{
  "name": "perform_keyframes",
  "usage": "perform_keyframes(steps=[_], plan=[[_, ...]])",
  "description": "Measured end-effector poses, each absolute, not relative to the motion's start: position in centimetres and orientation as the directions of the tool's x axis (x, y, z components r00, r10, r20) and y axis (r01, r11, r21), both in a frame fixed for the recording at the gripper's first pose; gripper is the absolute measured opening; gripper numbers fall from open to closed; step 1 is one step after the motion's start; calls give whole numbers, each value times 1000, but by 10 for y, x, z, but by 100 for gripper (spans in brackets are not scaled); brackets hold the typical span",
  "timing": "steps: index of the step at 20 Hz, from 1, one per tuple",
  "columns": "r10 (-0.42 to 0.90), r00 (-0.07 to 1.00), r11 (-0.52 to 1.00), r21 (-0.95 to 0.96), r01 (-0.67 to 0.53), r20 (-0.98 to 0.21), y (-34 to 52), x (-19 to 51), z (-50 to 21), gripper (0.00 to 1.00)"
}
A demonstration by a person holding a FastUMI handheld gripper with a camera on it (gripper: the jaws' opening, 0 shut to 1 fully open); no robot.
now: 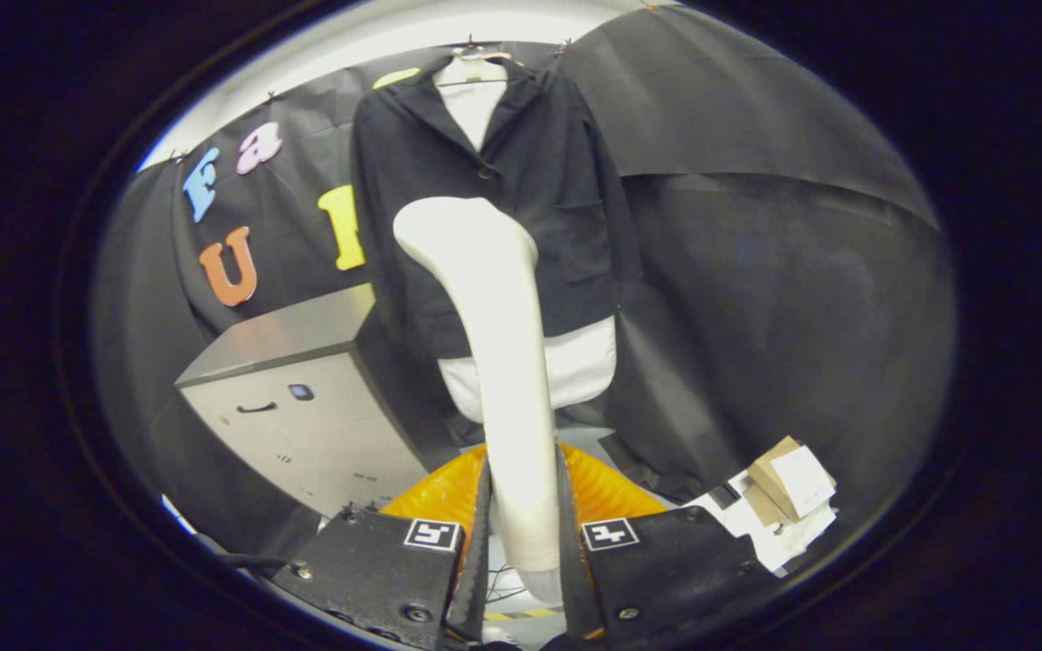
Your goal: Iron the clothes twice with a garment steamer, once on the left side and once on the right side.
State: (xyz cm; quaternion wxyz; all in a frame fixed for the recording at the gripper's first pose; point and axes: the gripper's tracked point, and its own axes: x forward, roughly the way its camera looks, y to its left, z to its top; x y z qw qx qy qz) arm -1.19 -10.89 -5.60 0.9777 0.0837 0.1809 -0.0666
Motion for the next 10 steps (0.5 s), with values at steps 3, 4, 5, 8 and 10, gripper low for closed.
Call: perform_keyframes(steps=[3,4,5,8,10], plan=[[-80,928,986,110,128,-363,-66,-42,-64,36],[-68,926,988,103,114,-371,-55,-53,-69,36],[-58,923,991,93,100,-380,-44,-62,-74,36],[-15,913,996,74,49,-407,-14,-81,-88,36],[6,904,997,72,27,-426,1,-89,-96,36]])
